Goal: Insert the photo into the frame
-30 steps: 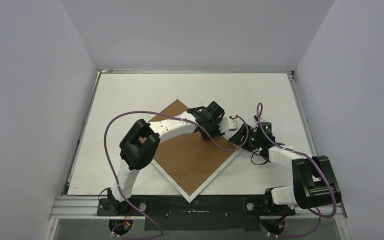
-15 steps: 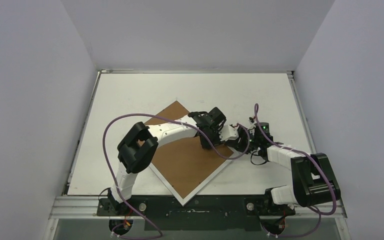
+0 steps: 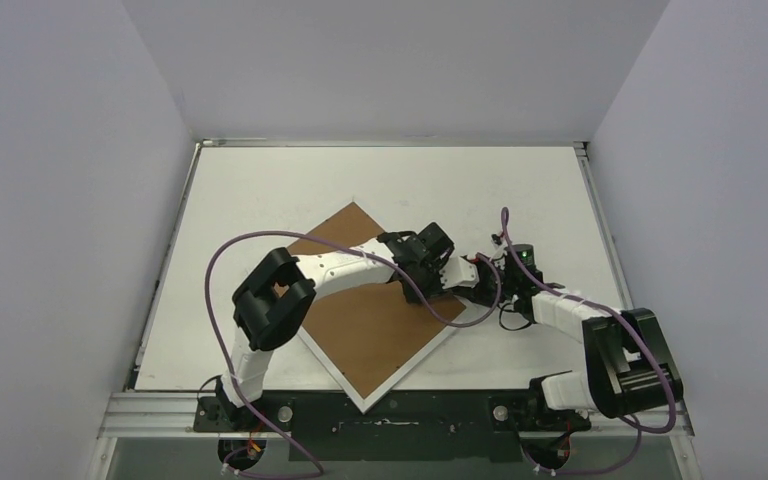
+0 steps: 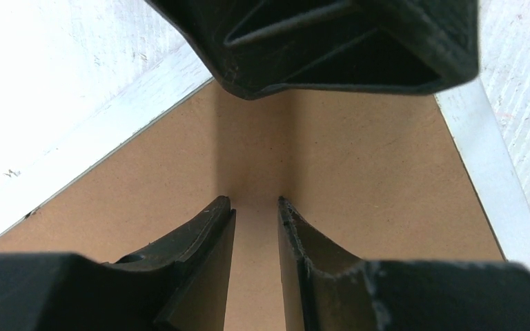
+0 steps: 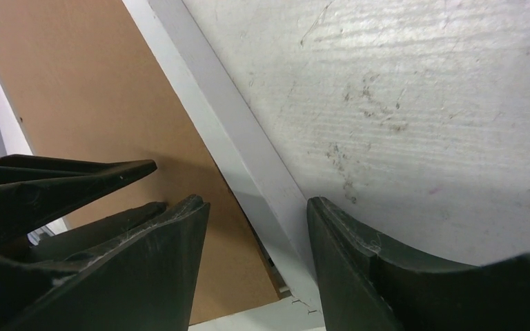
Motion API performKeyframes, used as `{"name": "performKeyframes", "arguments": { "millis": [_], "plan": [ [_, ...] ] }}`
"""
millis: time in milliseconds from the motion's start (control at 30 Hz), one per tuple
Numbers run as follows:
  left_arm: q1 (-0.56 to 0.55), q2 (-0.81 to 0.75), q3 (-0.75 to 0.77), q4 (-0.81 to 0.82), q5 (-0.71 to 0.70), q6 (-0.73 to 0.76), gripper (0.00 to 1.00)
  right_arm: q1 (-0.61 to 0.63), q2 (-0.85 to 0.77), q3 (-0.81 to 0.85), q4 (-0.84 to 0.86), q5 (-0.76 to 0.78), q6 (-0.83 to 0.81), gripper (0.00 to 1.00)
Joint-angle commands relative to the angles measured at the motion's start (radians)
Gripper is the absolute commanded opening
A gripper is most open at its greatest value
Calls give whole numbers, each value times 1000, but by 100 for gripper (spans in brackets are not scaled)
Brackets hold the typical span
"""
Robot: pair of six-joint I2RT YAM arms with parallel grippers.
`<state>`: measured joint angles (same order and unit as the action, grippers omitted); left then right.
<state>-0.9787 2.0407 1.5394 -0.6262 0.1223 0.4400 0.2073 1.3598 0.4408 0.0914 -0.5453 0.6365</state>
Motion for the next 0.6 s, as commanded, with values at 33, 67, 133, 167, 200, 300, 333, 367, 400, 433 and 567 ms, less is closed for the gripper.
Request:
{"name": "performKeyframes", "arguments": {
  "millis": [33,67,133,167,200,300,333,367,400,433,567],
  "plan": [
    [-10,10,-124,60,-73,22,27,61,-18,-69,-314,-1,-32,58],
    [-9,3,-140,69,-83,25,27,62,-26,-77,-322,1,-32,57],
    [-9,-2,-160,82,-97,27,27,72,-36,-79,-350,20,-36,56],
    [-8,-5,-166,88,-107,29,27,80,-39,-76,-365,33,-41,54],
    [-8,-9,-172,94,-113,32,27,91,-41,-76,-376,45,-41,53],
    [-6,-14,-188,103,-137,36,27,137,-33,-61,-410,94,-32,50],
    [-4,-18,-198,109,-142,39,27,153,-31,-59,-416,106,-26,49],
    [-2,-21,-206,115,-146,40,27,174,-31,-59,-423,119,-21,49],
    [1,-25,-214,120,-147,39,27,188,-30,-60,-431,132,-17,47],
    [4,-28,-221,125,-147,38,27,200,-30,-63,-438,142,-12,45],
    [7,-41,-249,139,-146,31,27,245,-28,-65,-467,192,9,41]
  ]
}}
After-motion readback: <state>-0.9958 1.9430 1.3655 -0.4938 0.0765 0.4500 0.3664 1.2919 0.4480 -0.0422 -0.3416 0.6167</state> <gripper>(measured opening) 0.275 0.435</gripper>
